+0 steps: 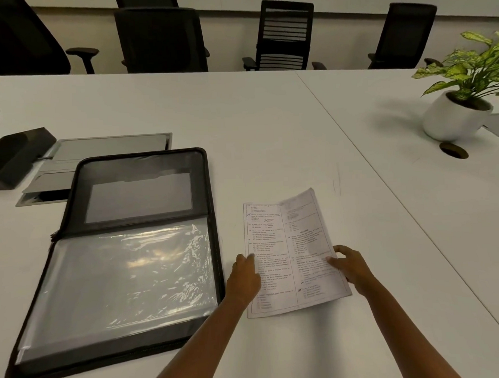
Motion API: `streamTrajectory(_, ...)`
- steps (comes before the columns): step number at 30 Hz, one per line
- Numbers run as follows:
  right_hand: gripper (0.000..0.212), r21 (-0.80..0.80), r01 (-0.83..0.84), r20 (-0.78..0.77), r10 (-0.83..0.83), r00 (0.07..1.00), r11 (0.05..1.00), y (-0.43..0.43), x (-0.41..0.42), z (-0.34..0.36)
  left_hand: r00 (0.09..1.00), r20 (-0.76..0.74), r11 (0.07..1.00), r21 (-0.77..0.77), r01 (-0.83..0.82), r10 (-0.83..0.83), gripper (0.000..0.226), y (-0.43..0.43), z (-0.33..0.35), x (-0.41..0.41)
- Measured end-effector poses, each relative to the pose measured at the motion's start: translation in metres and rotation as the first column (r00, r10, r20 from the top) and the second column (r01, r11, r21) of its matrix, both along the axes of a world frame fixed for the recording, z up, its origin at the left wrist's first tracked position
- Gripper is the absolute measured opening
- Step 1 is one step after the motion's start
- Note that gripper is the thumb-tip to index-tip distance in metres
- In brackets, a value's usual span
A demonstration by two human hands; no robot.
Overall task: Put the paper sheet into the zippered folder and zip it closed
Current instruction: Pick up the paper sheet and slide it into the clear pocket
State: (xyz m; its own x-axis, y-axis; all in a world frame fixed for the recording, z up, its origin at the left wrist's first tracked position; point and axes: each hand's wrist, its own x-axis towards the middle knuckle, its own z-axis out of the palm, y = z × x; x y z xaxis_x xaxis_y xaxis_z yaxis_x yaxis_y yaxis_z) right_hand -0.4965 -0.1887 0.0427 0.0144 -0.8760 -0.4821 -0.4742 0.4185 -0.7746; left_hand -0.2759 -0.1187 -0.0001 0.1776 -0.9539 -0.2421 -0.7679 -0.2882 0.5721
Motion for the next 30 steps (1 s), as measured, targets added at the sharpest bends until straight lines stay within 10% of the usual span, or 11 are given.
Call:
streamTrajectory(10,0.015,-0.031,-0.011,0.147,0.015,0.989,0.999,0.025,0.008,-0.001,0.71,-0.592,0.897,0.051,-0.438,0.381,0.033,-0.011,0.024,0.021)
streamTrajectory(20,0.029,-0.319,0.184,0.414,-0.038,0.909,0.93,0.012,0.036,0.02,0.734,-0.665,0.833,-0.325,-0.448,0.135,0.024,-0.034,0.08,0.035)
streamTrajectory(30,0.031,-0.407,0.024,0.136,0.035,0.99,0.913,0.009,0.044,0.021,0.797,-0.571,0.89,-0.239,-0.388,0.195,0.028,-0.029,0.068,0.04)
